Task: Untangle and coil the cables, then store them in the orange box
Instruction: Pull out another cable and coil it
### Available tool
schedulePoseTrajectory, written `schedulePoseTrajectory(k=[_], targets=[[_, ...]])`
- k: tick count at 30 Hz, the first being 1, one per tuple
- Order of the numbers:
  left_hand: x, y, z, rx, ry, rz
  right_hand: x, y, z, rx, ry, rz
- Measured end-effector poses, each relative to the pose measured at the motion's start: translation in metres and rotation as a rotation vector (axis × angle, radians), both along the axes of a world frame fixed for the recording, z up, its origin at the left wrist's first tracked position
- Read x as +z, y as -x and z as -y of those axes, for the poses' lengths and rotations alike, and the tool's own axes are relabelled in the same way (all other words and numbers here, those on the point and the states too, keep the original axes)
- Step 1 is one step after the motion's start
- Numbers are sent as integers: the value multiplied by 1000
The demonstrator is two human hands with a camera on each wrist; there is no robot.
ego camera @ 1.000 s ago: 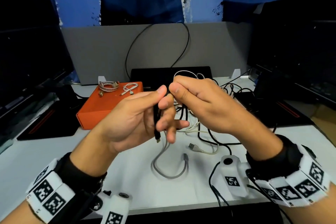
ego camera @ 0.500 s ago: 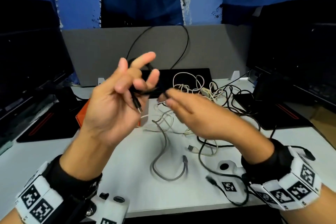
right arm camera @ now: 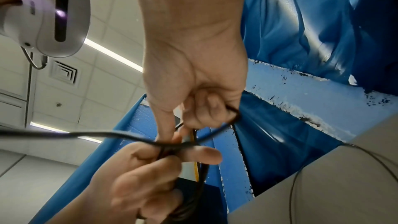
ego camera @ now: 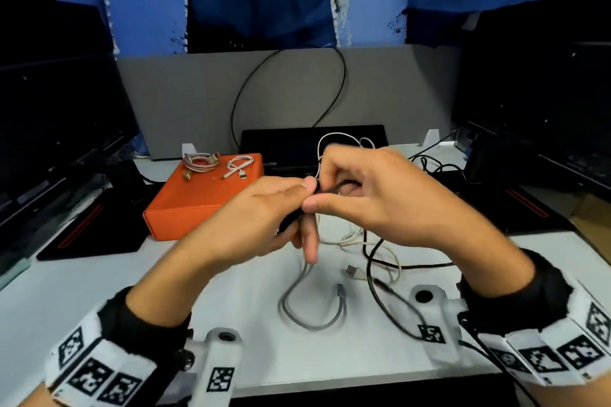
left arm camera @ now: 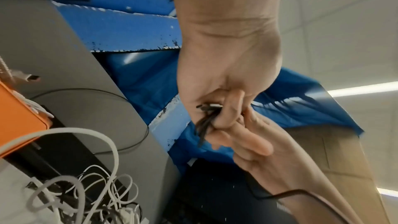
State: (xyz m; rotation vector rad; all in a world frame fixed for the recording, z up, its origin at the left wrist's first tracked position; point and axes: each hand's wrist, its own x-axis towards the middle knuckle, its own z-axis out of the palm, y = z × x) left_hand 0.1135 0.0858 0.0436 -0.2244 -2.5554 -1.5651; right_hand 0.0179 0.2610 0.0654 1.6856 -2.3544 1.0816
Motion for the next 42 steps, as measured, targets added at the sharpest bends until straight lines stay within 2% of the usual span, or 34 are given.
schedulePoseTrajectory(k=[2,4,6,8,13,17,20,22,25,28,30,31,33,36,38,39,40,42], targets=[[5,-5,7,-93,-20,51,1,3,-3,-15,83,17],[6,-8,11,-169,-92,68,2,8,-7,7,58,17],[4,-8,12,-177,-262,43,0,12,-6,54,-7,1],[2,-5,10,-163,-436,5,-5,13,0,66,12,-2],[-4,-4,6,-354,-729,25,-15,17,10,114,128,120],[-6,-6,6,-442,-805,46,-13,16,8,164,147,178],[-2,-7,9,-445,-809,-7,-10,9,10,184,180,243],[2,-8,8,-452,-866,-26,-9,3,13,199,220,394],[3,-4,4,-331,-964,-30,-11,-1,19,135,235,555],[3,2,-4,-255,-1074,-145,-20,4,20,92,116,492],[6,3,-1,-102,-1160,-250,-27,5,21,116,-37,430],[7,3,2,-12,-1121,-297,-30,3,22,132,-104,409],[6,5,1,173,-831,-406,-31,-5,24,156,-210,353],[-5,8,-6,350,-178,-553,-27,-15,24,183,-295,198],[-13,12,1,418,303,-547,-20,-17,20,173,-288,121],[-14,12,6,434,450,-508,-14,-16,17,148,-256,84],[-13,11,11,408,488,-446,-9,-12,13,107,-210,45],[-8,7,19,189,321,-304,-3,-4,6,6,-108,-16]])
